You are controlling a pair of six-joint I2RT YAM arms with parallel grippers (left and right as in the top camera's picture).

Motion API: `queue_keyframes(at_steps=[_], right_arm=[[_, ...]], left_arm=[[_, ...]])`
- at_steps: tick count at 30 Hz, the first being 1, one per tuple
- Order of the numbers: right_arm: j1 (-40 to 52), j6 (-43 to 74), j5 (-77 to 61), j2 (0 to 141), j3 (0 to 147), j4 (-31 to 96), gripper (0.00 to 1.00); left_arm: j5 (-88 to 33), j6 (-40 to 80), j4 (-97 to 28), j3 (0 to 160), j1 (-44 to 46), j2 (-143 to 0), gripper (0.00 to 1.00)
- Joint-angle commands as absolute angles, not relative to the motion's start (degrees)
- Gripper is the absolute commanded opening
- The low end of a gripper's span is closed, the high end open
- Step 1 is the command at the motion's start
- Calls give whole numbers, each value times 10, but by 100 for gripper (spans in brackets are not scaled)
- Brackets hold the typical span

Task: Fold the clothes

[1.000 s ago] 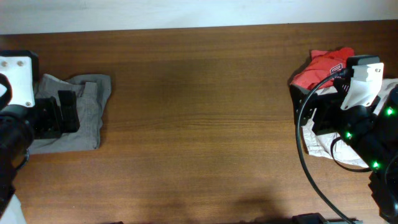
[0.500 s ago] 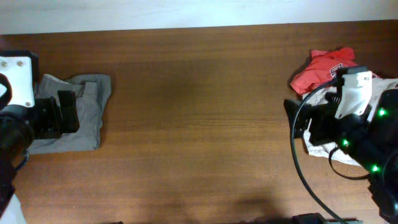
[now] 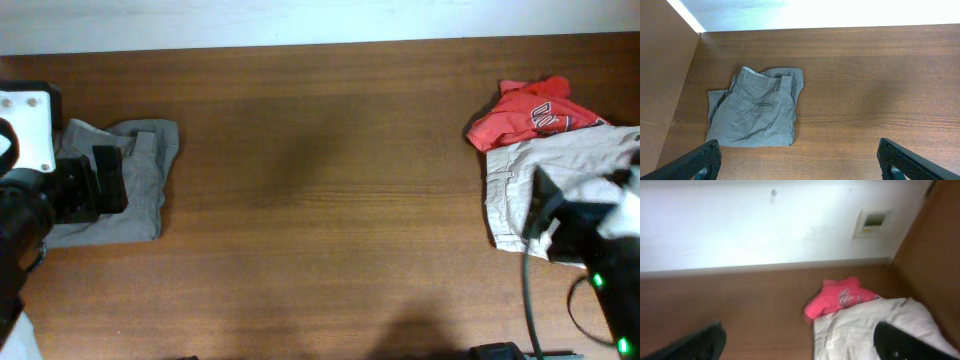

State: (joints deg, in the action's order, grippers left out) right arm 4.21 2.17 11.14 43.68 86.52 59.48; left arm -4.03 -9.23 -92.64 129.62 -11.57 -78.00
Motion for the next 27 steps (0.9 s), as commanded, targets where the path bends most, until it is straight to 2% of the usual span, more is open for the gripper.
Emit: queue_keyframes(at_steps=[1,3,6,13,17,27], right_arm=[[18,-7,152,363,756,538,99],[4,-6,142,317,680,503,99],[-17,-6,86,204,490,449,99],[-32,12,34,65,264,426,99],[-38,52,32,3,186,419,99],[-38,52,32,3,130,415,99]], left_arm=[[-36,-98,-927,1295,-113,-775,99],[-36,-98,-927,1295,-113,-775,99],[-36,-98,-927,1295,-113,-775,99],[-36,-98,-927,1295,-113,-775,100],[-36,-98,-927,1295,-113,-775,99],[-36,-98,-927,1295,-113,-775,99]])
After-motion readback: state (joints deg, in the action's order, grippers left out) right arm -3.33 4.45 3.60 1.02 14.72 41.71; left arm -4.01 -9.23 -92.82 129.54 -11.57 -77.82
